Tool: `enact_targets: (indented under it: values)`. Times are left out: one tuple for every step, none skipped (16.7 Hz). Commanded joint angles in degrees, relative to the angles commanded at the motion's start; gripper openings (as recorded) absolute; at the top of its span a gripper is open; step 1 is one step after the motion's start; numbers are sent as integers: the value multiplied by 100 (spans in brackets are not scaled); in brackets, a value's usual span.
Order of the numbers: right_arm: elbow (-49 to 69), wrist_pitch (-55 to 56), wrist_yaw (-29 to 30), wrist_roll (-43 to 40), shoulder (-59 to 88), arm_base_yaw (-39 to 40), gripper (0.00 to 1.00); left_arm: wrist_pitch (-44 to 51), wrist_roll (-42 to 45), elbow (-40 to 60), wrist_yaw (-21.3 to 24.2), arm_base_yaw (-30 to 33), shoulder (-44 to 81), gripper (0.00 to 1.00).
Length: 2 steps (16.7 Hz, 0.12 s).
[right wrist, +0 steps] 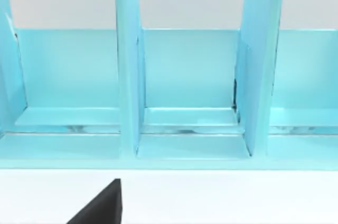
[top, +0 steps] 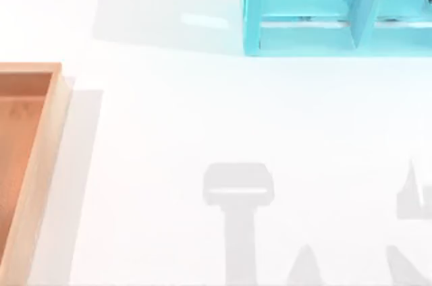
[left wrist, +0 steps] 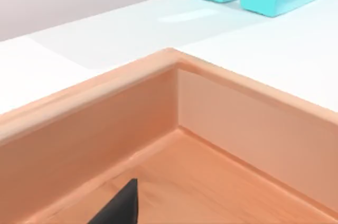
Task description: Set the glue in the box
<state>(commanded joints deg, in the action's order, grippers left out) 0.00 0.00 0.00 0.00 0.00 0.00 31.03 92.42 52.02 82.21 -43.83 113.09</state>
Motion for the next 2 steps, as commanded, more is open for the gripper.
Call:
enact_targets:
  values:
    - [0,0,0,0,0,0,100,0,0,0,0,0,0,100]
    - [0,0,0,0,0,0,100,0,0,0,0,0,0,100]
